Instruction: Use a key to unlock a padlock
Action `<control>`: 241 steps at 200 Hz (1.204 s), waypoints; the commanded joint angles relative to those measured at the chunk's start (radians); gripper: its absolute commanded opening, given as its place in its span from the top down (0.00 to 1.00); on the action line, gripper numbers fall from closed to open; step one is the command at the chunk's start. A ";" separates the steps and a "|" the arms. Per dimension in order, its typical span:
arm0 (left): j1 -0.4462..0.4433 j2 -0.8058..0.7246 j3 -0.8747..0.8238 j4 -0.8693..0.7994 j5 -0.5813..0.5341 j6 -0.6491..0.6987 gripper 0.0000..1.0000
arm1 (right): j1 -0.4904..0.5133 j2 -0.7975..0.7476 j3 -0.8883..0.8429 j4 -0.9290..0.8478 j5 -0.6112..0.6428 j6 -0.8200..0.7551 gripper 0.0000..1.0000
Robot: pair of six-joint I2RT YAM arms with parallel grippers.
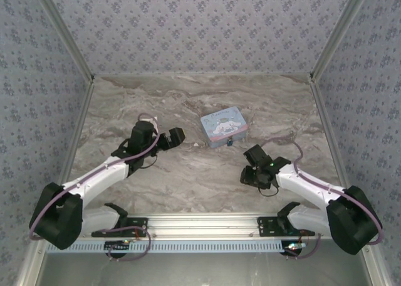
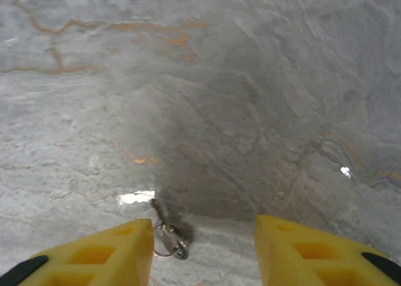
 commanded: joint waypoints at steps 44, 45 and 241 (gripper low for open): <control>-0.010 0.023 0.060 -0.003 -0.007 0.012 0.01 | -0.076 -0.057 -0.043 0.029 -0.088 0.009 0.61; -0.011 0.023 0.060 -0.003 -0.008 0.012 0.01 | -0.077 -0.059 -0.044 0.028 -0.089 0.009 0.61; -0.012 0.047 0.078 -0.025 -0.011 0.020 0.01 | -0.091 -0.037 -0.079 0.086 -0.200 -0.020 0.74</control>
